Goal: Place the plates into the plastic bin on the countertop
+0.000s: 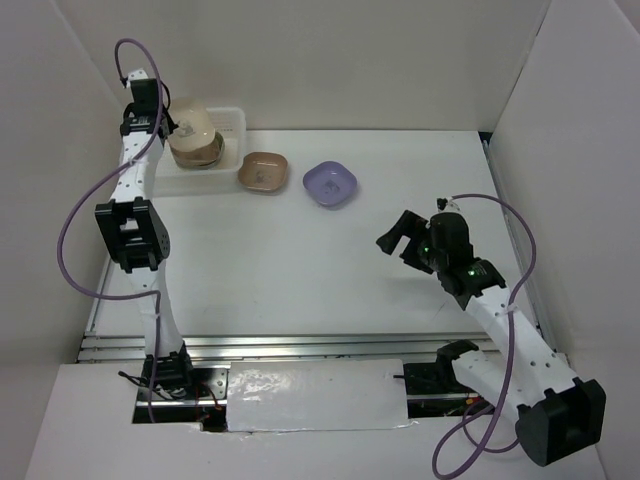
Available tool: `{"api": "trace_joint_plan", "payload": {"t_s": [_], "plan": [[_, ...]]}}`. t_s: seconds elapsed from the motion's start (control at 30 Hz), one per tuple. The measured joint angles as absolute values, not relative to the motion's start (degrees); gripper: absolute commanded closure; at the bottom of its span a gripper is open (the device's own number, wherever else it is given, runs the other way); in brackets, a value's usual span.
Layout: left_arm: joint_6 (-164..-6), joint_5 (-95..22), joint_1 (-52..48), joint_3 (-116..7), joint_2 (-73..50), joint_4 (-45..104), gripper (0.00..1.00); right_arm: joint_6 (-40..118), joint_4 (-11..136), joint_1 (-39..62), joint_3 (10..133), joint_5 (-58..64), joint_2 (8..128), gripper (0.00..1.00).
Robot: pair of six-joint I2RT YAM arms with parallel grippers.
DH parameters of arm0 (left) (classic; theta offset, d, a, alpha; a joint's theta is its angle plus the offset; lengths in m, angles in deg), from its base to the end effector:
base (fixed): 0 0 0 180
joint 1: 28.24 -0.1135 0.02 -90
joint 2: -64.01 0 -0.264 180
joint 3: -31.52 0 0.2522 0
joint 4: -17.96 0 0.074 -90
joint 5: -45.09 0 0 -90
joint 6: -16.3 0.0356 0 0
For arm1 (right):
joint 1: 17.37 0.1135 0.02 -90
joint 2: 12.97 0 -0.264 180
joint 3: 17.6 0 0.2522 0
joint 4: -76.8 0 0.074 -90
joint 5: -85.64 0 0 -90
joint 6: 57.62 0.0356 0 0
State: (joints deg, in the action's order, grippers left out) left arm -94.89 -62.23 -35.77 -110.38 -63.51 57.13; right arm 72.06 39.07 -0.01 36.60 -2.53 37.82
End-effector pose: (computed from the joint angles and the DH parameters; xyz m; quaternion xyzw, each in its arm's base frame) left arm 0.5172 0.0791 0.3402 -0.2851 0.7867 0.0626 0.5440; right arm 0.1861 0.0594 0.2713 0.1638 0.8689 0.2354 0.4035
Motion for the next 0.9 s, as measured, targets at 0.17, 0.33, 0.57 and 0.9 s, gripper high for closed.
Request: {"api": "trace_joint_plan", "payload": {"t_s": [0.17, 0.33, 0.57, 0.9], "plan": [[-94.6, -62.3, -37.3, -113.9, -69.0, 57.4, 1.0, 71.2, 39.7, 0.0, 35.9, -0.6, 36.0, 0.0], [-94.5, -63.0, -36.5, -115.4, -72.8, 57.8, 1.0, 70.4, 39.9, 0.1, 35.9, 0.3, 35.4, 0.0], [-94.6, -64.3, -36.5, -117.3, -75.9, 58.2, 0.91, 70.1, 39.9, 0.9, 35.9, 0.5, 33.3, 0.0], [-93.8, -62.7, -37.2, -118.1, -76.8, 57.8, 0.01, 69.9, 39.7, 3.1, 36.6, -1.1, 34.0, 0.0]]}}
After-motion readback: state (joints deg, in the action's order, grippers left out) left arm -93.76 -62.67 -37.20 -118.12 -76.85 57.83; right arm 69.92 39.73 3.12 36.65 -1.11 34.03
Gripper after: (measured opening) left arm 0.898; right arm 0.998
